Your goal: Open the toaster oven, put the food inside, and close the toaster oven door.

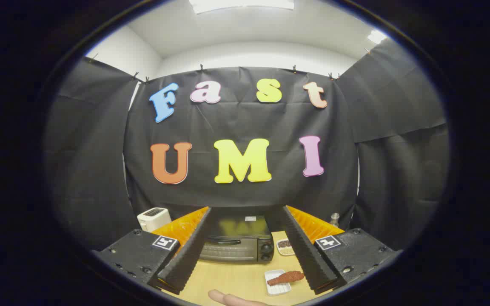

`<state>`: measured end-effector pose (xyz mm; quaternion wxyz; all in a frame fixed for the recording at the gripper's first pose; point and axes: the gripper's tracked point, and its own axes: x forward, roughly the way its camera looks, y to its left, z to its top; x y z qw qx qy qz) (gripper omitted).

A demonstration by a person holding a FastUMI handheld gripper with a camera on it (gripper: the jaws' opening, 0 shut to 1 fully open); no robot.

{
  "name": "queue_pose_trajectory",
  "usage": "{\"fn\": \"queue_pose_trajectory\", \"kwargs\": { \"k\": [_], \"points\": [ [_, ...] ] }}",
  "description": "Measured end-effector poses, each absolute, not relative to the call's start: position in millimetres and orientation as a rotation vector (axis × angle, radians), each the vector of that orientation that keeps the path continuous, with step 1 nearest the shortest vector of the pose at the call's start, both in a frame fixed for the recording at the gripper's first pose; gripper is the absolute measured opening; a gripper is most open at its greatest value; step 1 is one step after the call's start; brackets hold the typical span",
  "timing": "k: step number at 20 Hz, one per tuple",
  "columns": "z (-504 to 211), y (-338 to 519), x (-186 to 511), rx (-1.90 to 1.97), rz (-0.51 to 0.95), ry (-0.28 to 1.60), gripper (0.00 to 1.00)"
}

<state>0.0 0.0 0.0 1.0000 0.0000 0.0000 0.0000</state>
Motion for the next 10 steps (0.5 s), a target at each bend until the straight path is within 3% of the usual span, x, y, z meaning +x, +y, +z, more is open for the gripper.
{"fn": "queue_pose_trajectory", "kwargs": {
  "k": [10],
  "points": [
    [-3, 1, 19, -0.01, -0.018, 0.021, 1.0]
  ]
}}
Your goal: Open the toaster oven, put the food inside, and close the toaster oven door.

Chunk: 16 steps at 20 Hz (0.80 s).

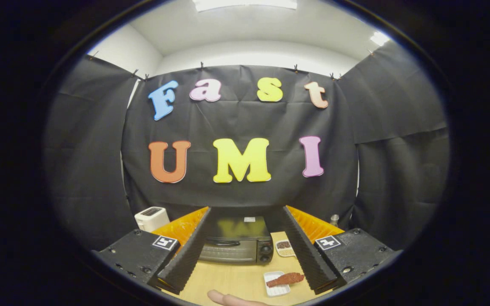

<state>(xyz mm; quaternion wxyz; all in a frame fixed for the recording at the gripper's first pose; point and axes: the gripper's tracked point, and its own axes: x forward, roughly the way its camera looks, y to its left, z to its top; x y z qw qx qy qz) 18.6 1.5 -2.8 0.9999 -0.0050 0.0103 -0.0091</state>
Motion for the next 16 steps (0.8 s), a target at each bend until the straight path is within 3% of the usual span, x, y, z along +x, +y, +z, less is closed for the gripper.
{"fn": "queue_pose_trajectory", "kwargs": {
  "k": [5, 16],
  "points": [
    [-29, -1, 54, -0.007, -0.035, 0.062, 1.0],
    [-174, 33, 205, -0.008, 0.018, 0.356, 1.0]
  ]
}}
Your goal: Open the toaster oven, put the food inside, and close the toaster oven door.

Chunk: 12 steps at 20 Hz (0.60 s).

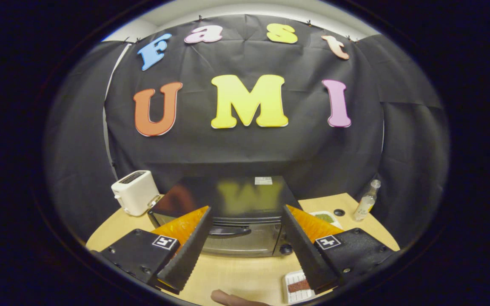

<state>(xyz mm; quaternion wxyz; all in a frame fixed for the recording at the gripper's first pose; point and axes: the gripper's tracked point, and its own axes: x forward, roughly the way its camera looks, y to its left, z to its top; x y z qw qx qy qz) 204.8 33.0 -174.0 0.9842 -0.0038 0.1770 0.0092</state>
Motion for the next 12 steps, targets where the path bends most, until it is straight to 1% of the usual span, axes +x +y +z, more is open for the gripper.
{"fn": "queue_pose_trajectory", "kwargs": {
  "k": [3, 7, 12],
  "points": [
    [-203, 57, 224, -0.014, 0.055, 0.431, 1.0],
    [-226, 65, 236, -0.05, 0.043, 0.502, 1.0],
    [-231, 81, 250, -0.062, 0.078, 0.514, 1.0]
  ]
}}
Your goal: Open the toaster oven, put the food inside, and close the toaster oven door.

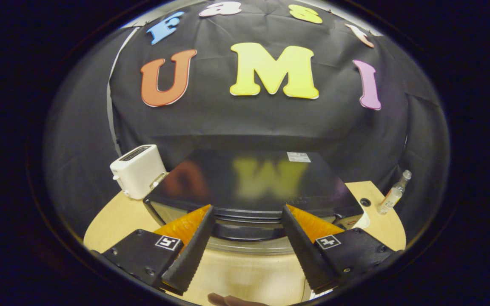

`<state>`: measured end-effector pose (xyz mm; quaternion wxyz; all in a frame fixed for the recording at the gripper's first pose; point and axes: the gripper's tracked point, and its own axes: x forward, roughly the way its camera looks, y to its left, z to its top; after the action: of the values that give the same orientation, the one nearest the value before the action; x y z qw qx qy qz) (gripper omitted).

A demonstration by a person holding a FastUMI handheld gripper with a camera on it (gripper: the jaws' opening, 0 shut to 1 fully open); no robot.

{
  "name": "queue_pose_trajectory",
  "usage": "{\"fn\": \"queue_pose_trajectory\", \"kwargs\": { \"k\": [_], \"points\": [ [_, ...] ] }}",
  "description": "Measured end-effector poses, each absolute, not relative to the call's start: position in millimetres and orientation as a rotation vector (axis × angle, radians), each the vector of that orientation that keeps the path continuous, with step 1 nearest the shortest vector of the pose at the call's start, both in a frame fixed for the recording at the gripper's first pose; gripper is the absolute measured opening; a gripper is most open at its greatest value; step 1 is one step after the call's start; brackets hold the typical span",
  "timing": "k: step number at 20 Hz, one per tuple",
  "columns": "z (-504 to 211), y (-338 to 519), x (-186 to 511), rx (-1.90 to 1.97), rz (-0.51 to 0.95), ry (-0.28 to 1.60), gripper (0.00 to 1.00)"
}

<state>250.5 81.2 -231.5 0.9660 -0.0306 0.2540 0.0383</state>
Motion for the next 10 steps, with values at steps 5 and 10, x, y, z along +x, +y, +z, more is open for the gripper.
{"fn": "queue_pose_trajectory", "kwargs": {
  "k": [5, 10],
  "points": [
    [-233, 80, 244, -0.047, 0.071, 0.529, 1.0],
    [-237, 80, 215, -0.073, 0.076, 0.52, 1.0]
  ]
}}
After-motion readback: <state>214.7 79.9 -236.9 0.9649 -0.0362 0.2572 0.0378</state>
